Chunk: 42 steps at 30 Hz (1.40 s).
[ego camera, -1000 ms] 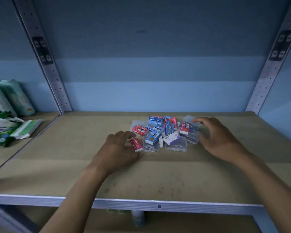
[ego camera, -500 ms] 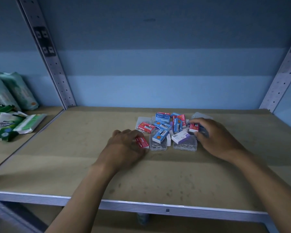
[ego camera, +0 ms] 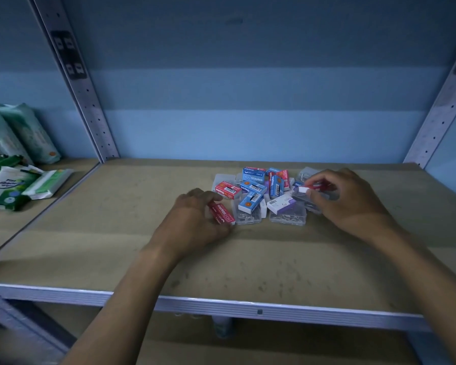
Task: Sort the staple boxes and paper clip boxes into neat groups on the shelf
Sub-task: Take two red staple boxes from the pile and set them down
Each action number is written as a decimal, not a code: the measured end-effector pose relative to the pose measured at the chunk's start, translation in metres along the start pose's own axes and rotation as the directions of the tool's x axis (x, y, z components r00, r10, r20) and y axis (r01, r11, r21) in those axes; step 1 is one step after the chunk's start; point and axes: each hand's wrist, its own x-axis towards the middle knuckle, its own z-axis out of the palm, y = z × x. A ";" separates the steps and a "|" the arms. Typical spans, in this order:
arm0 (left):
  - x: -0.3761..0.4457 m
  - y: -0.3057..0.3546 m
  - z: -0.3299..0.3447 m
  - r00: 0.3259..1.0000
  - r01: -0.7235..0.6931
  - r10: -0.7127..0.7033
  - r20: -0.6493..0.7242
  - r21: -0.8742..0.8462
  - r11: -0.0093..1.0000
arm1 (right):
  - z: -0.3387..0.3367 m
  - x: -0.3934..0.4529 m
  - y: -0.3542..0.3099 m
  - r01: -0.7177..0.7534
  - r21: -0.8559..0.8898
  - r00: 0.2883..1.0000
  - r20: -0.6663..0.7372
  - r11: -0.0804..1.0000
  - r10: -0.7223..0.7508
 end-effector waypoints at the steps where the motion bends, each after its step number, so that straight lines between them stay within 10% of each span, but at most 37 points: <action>1: -0.001 0.002 -0.001 1.000 0.005 -0.005 0.003 -0.019 1.000 | -0.003 -0.002 -0.004 -0.013 0.022 1.000 -0.007 1.000 0.013; 19: -0.029 0.029 -0.017 0.950 -0.236 0.262 0.171 -0.158 0.959 | -0.017 -0.033 -0.012 -0.071 0.116 0.926 0.377 0.991 0.022; 42: -0.029 0.031 -0.011 0.900 -0.339 0.333 0.282 -0.029 0.940 | -0.012 -0.039 -0.019 0.040 0.049 0.859 0.509 0.998 -0.059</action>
